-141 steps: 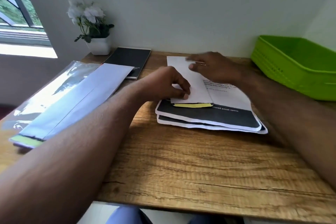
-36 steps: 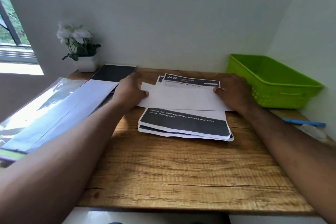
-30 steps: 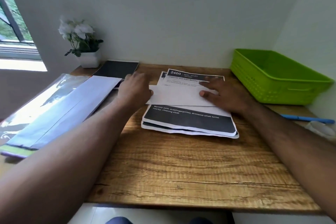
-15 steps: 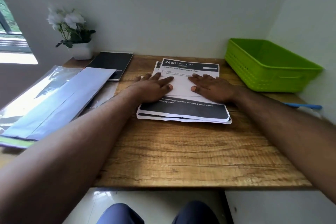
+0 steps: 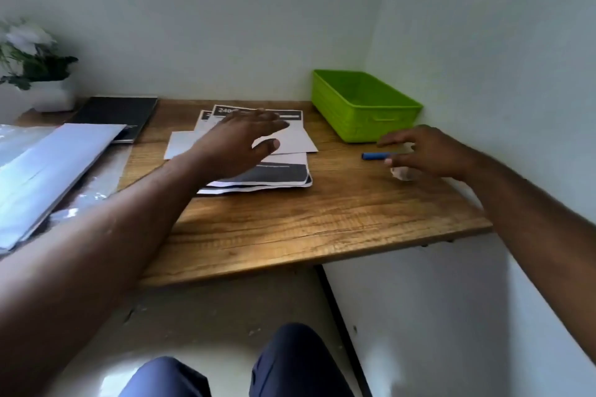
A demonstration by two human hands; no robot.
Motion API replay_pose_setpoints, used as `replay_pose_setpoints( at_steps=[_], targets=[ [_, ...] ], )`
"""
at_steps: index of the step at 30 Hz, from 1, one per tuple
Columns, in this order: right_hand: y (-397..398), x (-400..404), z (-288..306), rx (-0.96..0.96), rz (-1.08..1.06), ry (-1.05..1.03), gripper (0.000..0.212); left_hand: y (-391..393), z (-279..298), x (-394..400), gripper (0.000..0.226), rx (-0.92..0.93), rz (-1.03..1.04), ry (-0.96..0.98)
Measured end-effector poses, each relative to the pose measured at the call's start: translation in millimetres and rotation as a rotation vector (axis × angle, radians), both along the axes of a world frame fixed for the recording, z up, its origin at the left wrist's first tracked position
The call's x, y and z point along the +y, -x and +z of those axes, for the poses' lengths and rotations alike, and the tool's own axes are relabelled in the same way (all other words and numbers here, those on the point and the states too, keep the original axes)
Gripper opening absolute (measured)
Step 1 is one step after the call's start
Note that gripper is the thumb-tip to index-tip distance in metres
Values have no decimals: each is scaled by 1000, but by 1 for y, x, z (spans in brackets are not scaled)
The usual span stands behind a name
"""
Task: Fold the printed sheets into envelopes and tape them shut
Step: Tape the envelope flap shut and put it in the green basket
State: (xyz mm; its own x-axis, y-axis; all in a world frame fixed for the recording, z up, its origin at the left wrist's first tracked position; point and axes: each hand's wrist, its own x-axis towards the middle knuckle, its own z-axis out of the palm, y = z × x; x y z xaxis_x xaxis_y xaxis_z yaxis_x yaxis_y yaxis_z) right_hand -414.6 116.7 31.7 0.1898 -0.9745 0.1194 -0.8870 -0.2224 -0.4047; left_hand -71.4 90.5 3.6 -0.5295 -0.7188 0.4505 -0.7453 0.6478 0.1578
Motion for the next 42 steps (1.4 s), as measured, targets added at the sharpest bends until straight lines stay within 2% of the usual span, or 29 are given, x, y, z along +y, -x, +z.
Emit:
replay_pose_setpoints(
  at_steps=[2,5,7,11,15,18,21,25,29,33,37,42],
  targets=[
    [24,11,0,-107,-54,-94,46,7,-1,4,47,59,-93,-50],
    [34,16,-9,-214,-68,-180,55,0,-8,1,54,51,-93,-107],
    [32,9,-15,-218,-83,-146,55,-9,-12,-3,58,65,-63,-137],
    [6,-3,-17,-192,-84,-31,41,-18,-15,-7,60,186,-50,-130],
    [-60,-13,-7,-420,116,30,46,-21,-10,-8,56,330,-87,-84],
    [-117,-25,4,-574,301,-34,57,-22,0,-3,48,396,-193,0],
    [-163,-43,14,-645,448,-146,60,-40,6,-1,36,399,-205,76],
    [-198,-71,14,-789,497,-213,52,-71,5,-14,20,435,-64,70],
    [-219,-90,-1,-966,475,-71,33,-73,0,-26,16,545,8,67],
    [-220,-93,-13,-962,456,3,21,-71,-3,-30,19,583,23,62],
    [-218,-94,-20,-919,486,108,25,-69,-10,-32,12,629,46,-62],
    [-218,-92,-21,-882,497,246,21,-66,-16,-33,20,689,51,-126]
  ],
)
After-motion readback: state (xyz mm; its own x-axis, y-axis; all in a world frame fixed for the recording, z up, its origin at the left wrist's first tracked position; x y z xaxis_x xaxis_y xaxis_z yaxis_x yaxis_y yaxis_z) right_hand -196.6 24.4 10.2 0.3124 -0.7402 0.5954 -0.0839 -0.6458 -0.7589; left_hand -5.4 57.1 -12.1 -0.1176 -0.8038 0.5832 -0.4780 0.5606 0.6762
